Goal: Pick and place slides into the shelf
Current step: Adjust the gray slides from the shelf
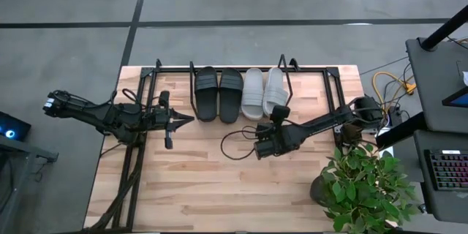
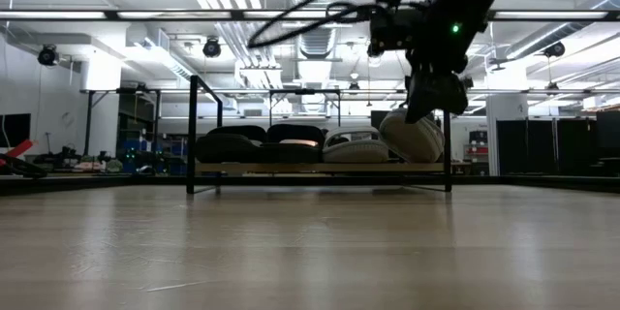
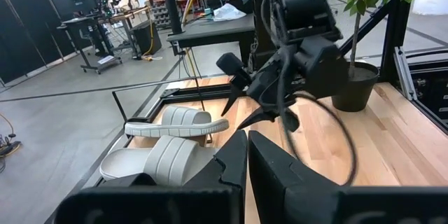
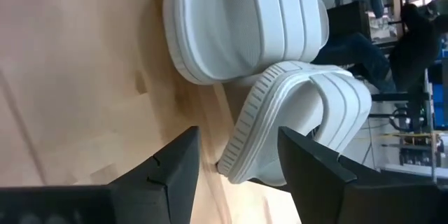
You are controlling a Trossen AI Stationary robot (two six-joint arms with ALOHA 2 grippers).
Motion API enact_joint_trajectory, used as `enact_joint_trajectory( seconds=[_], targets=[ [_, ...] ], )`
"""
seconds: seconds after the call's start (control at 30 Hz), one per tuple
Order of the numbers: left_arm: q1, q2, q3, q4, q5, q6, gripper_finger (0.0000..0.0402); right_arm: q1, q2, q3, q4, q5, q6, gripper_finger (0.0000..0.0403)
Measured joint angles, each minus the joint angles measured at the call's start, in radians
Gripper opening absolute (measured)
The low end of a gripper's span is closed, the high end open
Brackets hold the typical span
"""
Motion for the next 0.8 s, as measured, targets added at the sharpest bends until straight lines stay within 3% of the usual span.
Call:
enact_joint_trajectory(
  seconds=[0.3, 0.63, 0.8],
  targets=[
    [0.0, 0.0, 0.0, 0.0, 0.0, 0.0, 0.0, -0.06, 0.0, -0.071, 0.033, 0.0, -0.011, 0.0156],
    [0.0, 0.0, 0.0, 0.0, 0.0, 0.0, 0.0, -0.06, 0.0, -0.094, 0.018, -0.007, -0.075, 0.0041],
    [0.0, 0.0, 0.0, 0.0, 0.0, 0.0, 0.0, -0.06, 0.0, -0.074, -0.005, -0.008, -0.123, 0.0018]
  ],
)
